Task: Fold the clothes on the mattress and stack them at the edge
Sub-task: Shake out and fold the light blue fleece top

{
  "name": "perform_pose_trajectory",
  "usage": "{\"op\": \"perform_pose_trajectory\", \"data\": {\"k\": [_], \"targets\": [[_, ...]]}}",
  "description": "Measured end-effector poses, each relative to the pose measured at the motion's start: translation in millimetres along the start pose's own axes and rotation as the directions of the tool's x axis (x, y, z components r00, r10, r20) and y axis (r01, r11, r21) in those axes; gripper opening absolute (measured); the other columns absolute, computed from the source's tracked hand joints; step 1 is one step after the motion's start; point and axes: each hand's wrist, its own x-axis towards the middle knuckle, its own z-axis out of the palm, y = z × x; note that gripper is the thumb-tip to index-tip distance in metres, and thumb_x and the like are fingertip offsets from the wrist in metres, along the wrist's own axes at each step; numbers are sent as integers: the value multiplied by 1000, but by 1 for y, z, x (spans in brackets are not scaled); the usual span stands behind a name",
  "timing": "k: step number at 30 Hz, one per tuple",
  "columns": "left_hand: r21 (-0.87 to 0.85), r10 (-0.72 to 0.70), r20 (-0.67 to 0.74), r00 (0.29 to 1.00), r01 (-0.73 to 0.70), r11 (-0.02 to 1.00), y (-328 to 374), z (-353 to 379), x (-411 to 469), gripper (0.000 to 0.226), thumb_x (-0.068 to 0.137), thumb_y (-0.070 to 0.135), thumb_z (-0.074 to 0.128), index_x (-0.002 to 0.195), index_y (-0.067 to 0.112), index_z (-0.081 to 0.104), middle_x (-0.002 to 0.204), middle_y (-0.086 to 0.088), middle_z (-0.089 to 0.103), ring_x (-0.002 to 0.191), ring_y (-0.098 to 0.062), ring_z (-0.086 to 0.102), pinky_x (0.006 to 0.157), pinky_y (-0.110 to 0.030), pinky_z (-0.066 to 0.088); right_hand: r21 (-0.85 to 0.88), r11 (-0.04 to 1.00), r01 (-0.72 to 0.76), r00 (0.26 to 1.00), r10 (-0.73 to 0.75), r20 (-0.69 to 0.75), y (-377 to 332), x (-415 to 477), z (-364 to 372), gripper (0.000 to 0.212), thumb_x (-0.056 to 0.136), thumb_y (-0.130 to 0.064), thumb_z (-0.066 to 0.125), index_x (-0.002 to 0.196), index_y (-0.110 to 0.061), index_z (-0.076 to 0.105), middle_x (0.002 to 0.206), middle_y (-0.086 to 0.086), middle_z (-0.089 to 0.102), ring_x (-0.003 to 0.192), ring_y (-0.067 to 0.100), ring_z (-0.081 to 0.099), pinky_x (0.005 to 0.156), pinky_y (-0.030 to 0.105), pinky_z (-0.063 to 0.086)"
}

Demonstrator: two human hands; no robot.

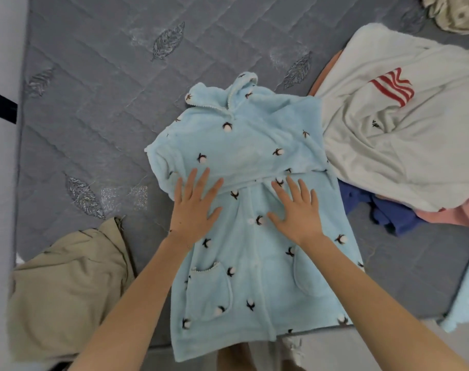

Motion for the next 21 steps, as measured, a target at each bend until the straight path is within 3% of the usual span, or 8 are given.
{"op": "perform_pose_trajectory", "data": {"k": [3,5,9,11,15,21], "targets": [[-10,-32,72,997,33,999,32,11,-44,57,93,47,38,144,22,41,153,-10,33,142,-37,26,115,-57,15,13,1000,-16,1000,16,20,13,-36,19,73,92,-56,45,153,-36,10,162,2,3,149,27,-4,119,48,-2],[-25,-107,113,988,111,994,48,25,-79,58,94,49,38,146,24,37,154,-6,31,144,-34,23,116,-54,10,53,996,-70,996,68,52,29,-62,35,73,92,-56,46,153,-36,10,162,2,3,149,27,-3,118,49,-1],[66,-308,303,902,302,951,73,52,-146,65,97,49,39,152,33,8,162,1,2,149,-26,-1,118,-49,-4,60,983,-176,971,163,177,67,-116,66,75,92,-54,49,152,-37,8,162,3,2,148,29,-2,118,52,2],[132,-408,365,837,388,912,82,60,-174,68,98,49,39,152,35,-1,161,-1,-10,148,-27,-6,118,-52,1,61,978,-199,960,182,215,86,-140,77,76,91,-53,52,152,-37,10,162,3,1,148,30,-3,118,53,3],[45,-578,386,719,611,791,93,65,-212,72,96,44,49,153,34,7,161,-7,-6,147,-31,0,116,-55,12,95,968,-231,942,198,271,119,-175,88,75,90,-49,56,152,-38,14,162,1,-2,148,29,-3,118,52,4],[-46,-614,454,646,705,707,89,76,-247,74,95,38,53,152,38,5,160,-9,-5,145,-35,6,111,-61,22,61,952,-300,928,276,249,139,-197,98,78,92,-45,56,152,-39,7,161,5,-10,147,32,-5,117,55,10]]}}
